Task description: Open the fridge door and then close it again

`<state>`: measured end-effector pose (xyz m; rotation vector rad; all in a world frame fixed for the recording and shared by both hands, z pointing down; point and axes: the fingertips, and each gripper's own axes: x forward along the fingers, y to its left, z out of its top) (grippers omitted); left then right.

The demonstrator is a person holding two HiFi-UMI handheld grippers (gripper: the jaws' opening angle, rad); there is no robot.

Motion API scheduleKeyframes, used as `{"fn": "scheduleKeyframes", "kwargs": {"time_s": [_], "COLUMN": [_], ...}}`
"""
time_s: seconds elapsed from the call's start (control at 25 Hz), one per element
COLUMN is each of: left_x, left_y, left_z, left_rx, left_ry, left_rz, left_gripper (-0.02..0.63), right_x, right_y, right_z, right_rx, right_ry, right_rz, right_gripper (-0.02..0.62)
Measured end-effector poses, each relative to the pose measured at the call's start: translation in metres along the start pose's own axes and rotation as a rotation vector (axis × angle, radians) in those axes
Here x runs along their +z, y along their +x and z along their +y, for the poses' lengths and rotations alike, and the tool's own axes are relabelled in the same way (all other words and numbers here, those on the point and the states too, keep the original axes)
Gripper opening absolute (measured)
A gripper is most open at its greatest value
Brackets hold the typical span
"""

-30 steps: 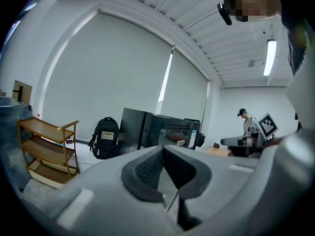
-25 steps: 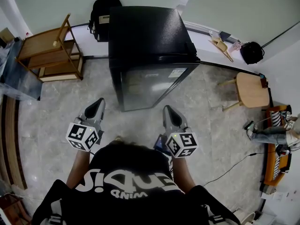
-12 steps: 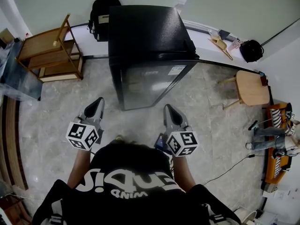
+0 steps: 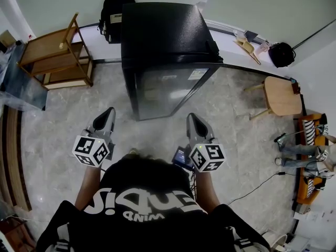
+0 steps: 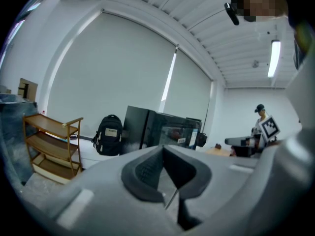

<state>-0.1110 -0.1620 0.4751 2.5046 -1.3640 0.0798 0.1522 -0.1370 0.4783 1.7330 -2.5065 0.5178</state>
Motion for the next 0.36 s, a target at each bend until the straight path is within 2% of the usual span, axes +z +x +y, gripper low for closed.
{"fn": "scheduleKeyframes", "kwargs": {"time_s": [0.36], "left_x": [-0.0008], "left_y": [-0.0043], "left_z": [-0.0049], "left_rx": [-0.005], "left_ry": [-0.007], "left_rz": [0.000], "left_gripper": [0.000], "right_x": [-0.0005], "right_y": [-0.0062], "right_z": [0.0024], "right_rx": [0.007], "right_ry": [0.002], "right_rz": [-0.003], "right_gripper": [-0.003]}}
